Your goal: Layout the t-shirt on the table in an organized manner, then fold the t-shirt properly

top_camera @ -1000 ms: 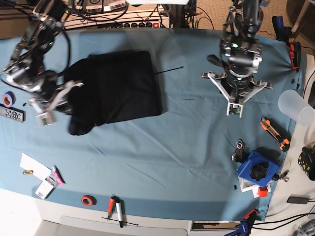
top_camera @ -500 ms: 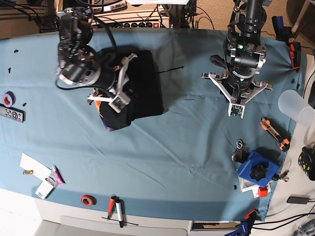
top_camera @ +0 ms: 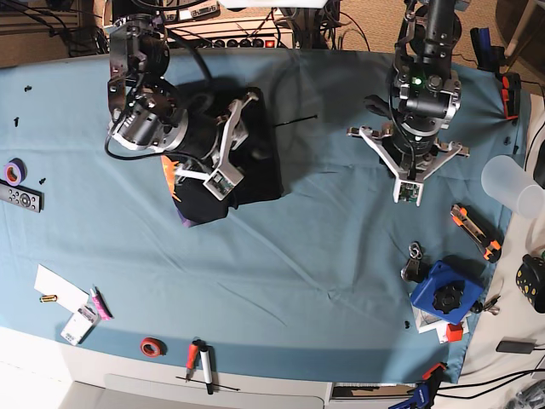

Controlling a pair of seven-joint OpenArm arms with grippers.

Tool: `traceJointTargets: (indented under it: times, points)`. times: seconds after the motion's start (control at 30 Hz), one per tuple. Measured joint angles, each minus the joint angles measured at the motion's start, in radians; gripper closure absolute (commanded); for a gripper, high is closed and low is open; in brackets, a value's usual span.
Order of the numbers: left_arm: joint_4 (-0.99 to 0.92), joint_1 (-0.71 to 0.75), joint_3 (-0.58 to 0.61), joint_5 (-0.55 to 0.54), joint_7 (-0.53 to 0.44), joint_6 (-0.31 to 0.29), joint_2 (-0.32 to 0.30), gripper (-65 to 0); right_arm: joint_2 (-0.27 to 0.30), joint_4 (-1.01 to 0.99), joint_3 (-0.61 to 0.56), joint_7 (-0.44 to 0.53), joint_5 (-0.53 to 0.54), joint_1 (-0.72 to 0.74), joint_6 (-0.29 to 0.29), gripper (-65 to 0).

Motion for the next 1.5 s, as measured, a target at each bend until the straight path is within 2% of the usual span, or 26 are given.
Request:
traceJointTargets:
  times: [0.17,0.27,0.37,0.4,0.5,0.6,0.7,0.73,0.87,0.93,0.97,1.03,1.1,1.27,1.37,1.5]
  points:
    - [0.000,0.000,0.000,-0.023,-0.002,0.000,0.000,-7.9,-0.016,0.000,0.000,-0.018,0.123,0.003,0.078,-20.6]
    - [0.000,0.000,0.000,-0.023,-0.002,0.000,0.000,-7.9,-0.039,0.024,0.023,-0.018,0.102,0.026,0.078,-20.6]
    - [0.000,0.000,0.000,-0.056,-0.006,0.000,0.000,-7.9,-0.052,0.045,0.117,0.004,0.069,0.055,0.071,-20.5]
    - [0.000,0.000,0.000,-0.087,-0.015,-0.002,0.000,-7.9,-0.055,0.045,0.156,0.005,0.066,0.060,0.049,-20.4]
    - [0.000,0.000,0.000,-0.215,-0.056,-0.129,0.000,-7.9,-0.058,0.045,0.275,0.007,0.037,0.061,0.026,-20.4]
    - [-0.001,0.000,0.001,-0.342,-0.106,-0.249,0.008,-7.9,-0.058,0.045,0.384,-0.010,-0.007,0.061,0.026,-20.3]
    - [-0.006,-0.003,0.016,-0.420,-0.143,-0.338,0.014,-7.0,-0.058,0.025,0.475,-0.030,-0.037,0.061,0.025,-20.3]
    - [-0.006,-0.003,0.031,-0.423,-0.145,-0.344,0.016,-5.6,-0.060,0.010,0.499,-0.036,-0.043,0.061,0.026,-20.4]
    - [-0.024,-0.008,0.145,-0.402,-0.217,-0.355,0.025,-1.5,-0.061,-0.057,0.552,-0.063,-0.047,0.059,0.026,-20.3]
    - [-0.046,-0.022,0.221,-0.319,-0.224,-0.357,0.031,-1.5,-0.061,-0.084,0.553,-0.064,-0.045,0.059,0.026,-20.3]
    - [-0.058,-0.034,0.256,-0.276,-0.224,-0.352,0.039,-1.5,-0.063,-0.096,0.553,-0.064,-0.045,0.059,0.026,-20.4]
    - [-0.090,-0.072,0.314,-0.212,-0.245,-0.301,0.056,-1.5,-0.066,-0.109,0.552,-0.064,-0.065,0.059,0.026,-20.4]
    - [-0.129,-0.113,0.360,-0.177,-0.256,-0.297,0.071,-1.5,-0.065,-0.116,0.552,-0.067,-0.093,0.059,0.025,-20.4]
    - [-0.243,-0.185,0.439,-0.153,-0.250,-0.261,0.121,-1.5,-0.065,-0.116,0.552,-0.061,-0.171,0.059,-0.030,-20.4]
    - [-0.252,-0.211,0.460,-0.152,-0.251,-0.261,0.150,-1.5,-0.065,-0.116,0.552,-0.048,-0.222,0.059,-0.035,-20.4]
    - [-0.269,-0.214,0.492,-0.153,-0.289,-0.261,0.172,-1.5,-0.065,-0.116,0.552,-0.047,-0.223,0.059,-0.036,-20.4]
